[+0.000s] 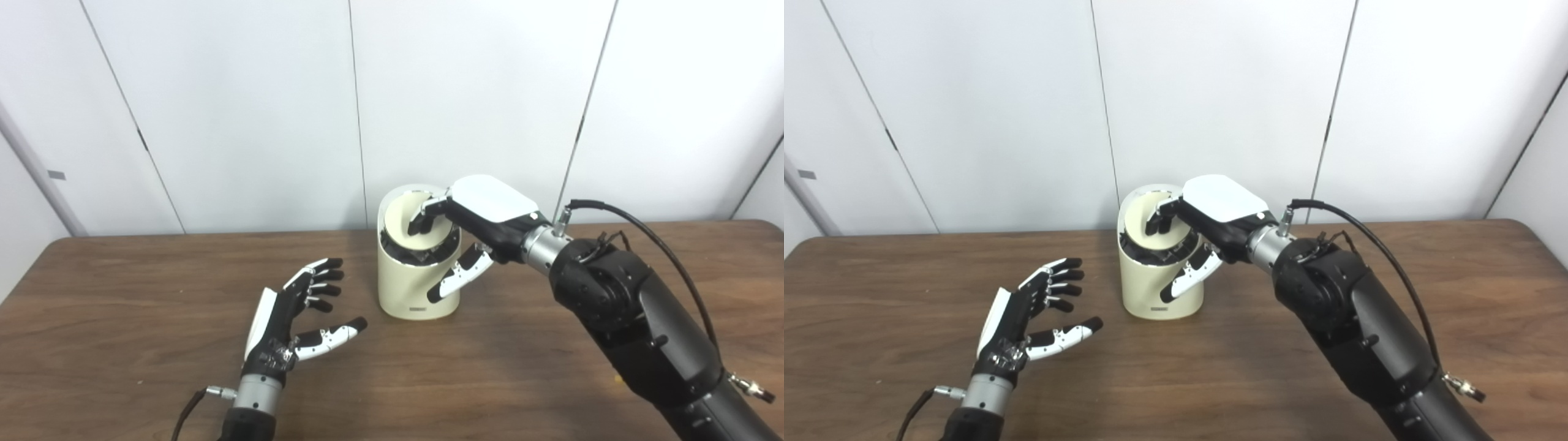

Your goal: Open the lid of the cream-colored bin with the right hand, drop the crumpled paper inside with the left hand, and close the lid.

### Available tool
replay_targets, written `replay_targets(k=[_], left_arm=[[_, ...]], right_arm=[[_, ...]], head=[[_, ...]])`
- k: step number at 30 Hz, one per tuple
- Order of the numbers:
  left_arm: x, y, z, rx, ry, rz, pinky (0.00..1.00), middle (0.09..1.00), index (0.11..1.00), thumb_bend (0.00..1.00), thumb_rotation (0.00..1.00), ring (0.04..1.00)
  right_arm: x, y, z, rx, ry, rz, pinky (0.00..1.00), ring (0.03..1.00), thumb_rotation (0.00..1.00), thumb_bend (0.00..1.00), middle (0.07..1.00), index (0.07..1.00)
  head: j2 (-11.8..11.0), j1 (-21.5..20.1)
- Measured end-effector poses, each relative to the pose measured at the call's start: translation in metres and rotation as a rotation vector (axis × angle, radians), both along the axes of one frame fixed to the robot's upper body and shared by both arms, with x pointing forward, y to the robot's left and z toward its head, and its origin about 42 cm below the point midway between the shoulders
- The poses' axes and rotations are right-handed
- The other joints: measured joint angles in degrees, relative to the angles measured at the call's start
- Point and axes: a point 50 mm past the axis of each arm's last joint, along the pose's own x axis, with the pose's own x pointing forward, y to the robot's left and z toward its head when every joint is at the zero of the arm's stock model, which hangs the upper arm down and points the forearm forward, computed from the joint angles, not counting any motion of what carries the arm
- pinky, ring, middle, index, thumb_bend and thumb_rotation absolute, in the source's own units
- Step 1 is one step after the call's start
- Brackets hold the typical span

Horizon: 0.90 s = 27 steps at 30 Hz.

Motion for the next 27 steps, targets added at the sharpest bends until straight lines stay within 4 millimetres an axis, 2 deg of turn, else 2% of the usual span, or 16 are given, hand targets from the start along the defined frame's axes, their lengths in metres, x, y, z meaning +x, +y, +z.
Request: replay_targets(k=[7, 12, 16, 24, 27], left_arm=[[-0.0005, 0.0, 0.0023, 0.0, -0.005, 0.001, 0.6, 0.768, 0.805, 0.72, 0.07, 0.701], [-0.0011, 0.0003, 0.005, -0.001, -0.01, 0.001, 0.6, 0.768, 0.805, 0.72, 0.07, 0.7], [-0.0011, 0.0013, 0.005, -0.001, -0.008, 0.003, 0.61, 0.77, 0.805, 0.71, 0.06, 0.699], [-0.0014, 0.0023, 0.0072, 0.002, -0.007, 0.002, 0.61, 0.77, 0.801, 0.72, 0.05, 0.695], [-0.0017, 0.0021, 0.0083, 0.002, -0.011, 0.001, 0.61, 0.77, 0.8, 0.72, 0.04, 0.695]], right_arm=[[-0.0007, -0.0001, -0.001, -0.029, -0.017, 0.009, 0.93, 0.84, 0.4, 0.87, 0.662, 0.631], [-0.0016, -0.0013, -0.0022, -0.071, -0.043, 0.02, 0.93, 0.822, 0.37, 0.87, 0.645, 0.621], [-0.0021, -0.0001, -0.0029, -0.086, -0.058, 0.033, 0.93, 0.762, 0.36, 0.88, 0.618, 0.61], [-0.0015, -0.0003, -0.0042, -0.095, -0.072, 0.048, 0.92, 0.775, 0.37, 0.87, 0.62, 0.612], [-0.0013, -0.0022, -0.0031, -0.087, -0.07, 0.044, 0.93, 0.824, 0.39, 0.87, 0.665, 0.665]], head=[[0.5, 0.2], [1.1, 0.3], [1.3, 0.4], [1.4, 0.2], [1.3, 0.2]])
